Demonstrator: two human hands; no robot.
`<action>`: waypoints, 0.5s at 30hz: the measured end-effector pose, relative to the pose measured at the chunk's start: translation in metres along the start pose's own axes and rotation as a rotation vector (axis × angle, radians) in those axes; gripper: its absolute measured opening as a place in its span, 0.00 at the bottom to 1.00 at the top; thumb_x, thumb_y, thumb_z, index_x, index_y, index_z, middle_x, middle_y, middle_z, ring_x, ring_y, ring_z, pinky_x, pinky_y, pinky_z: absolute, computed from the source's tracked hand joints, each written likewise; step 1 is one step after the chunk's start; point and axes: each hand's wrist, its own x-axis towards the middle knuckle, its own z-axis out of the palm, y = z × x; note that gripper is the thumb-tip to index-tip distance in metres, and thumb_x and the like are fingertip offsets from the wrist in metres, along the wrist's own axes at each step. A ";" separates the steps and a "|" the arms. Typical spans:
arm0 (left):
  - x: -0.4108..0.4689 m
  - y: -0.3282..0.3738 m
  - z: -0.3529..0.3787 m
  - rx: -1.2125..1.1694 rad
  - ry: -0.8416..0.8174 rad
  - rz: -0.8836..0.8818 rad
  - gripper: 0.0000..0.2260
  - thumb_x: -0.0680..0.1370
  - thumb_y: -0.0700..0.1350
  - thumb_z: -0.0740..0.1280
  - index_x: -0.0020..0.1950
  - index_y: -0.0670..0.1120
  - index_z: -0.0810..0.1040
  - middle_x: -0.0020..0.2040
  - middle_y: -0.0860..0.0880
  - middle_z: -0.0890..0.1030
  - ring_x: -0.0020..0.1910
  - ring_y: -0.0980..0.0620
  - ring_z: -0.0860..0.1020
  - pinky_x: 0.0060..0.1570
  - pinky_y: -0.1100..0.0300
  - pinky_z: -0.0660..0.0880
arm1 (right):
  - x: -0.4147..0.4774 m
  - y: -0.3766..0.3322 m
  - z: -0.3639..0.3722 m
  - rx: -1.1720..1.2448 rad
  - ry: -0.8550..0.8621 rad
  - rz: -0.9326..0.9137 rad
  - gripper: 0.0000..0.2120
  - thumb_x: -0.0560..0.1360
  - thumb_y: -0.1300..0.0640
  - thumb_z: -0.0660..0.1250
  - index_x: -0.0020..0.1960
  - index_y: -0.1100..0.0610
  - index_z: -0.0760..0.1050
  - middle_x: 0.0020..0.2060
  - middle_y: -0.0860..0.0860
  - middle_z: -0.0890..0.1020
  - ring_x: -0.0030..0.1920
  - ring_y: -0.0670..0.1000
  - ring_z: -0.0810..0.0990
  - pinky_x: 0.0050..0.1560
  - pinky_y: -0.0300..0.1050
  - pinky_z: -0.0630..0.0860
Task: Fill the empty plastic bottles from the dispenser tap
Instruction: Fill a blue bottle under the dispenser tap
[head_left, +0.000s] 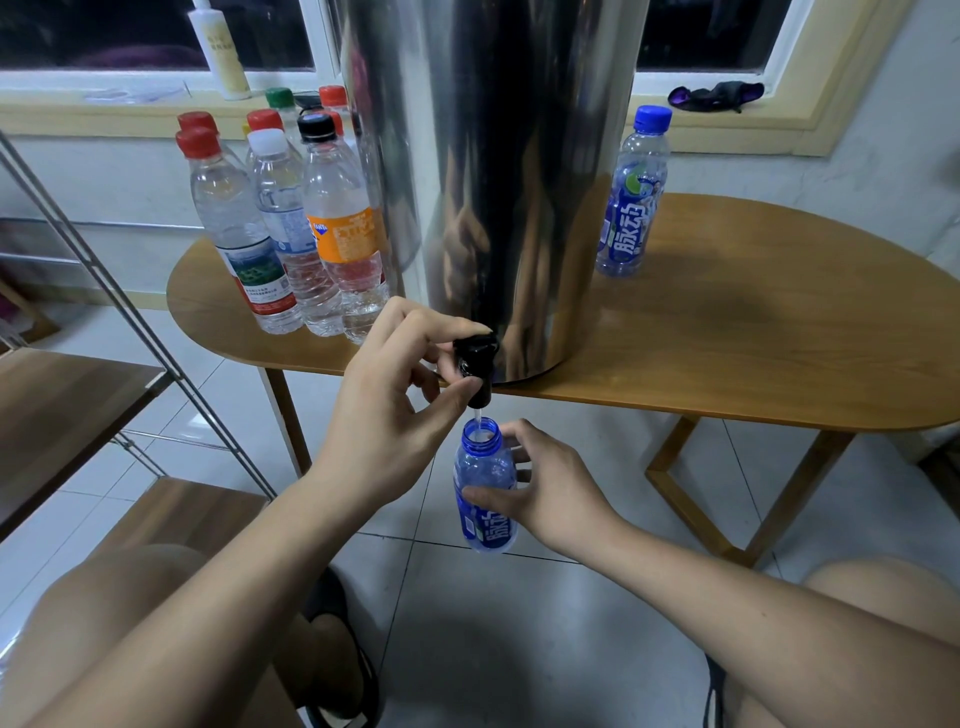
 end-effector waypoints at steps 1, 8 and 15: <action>0.000 0.000 0.000 0.001 -0.002 0.000 0.22 0.78 0.30 0.76 0.65 0.51 0.81 0.51 0.46 0.75 0.46 0.46 0.80 0.42 0.56 0.77 | 0.000 0.000 0.000 -0.003 -0.001 0.000 0.33 0.71 0.39 0.83 0.70 0.42 0.72 0.64 0.39 0.82 0.61 0.43 0.81 0.61 0.44 0.83; 0.000 0.000 0.000 0.001 -0.004 0.002 0.21 0.78 0.30 0.76 0.65 0.50 0.81 0.52 0.45 0.75 0.46 0.46 0.80 0.42 0.55 0.77 | -0.001 -0.001 -0.001 0.005 -0.008 0.005 0.32 0.71 0.40 0.83 0.68 0.42 0.72 0.63 0.39 0.82 0.61 0.42 0.81 0.60 0.43 0.83; 0.000 0.000 0.000 0.005 -0.001 0.002 0.20 0.78 0.30 0.76 0.65 0.48 0.81 0.52 0.45 0.75 0.46 0.46 0.80 0.42 0.55 0.78 | -0.001 -0.002 -0.001 -0.003 -0.016 0.009 0.32 0.71 0.39 0.82 0.69 0.42 0.72 0.64 0.39 0.81 0.61 0.43 0.81 0.60 0.44 0.83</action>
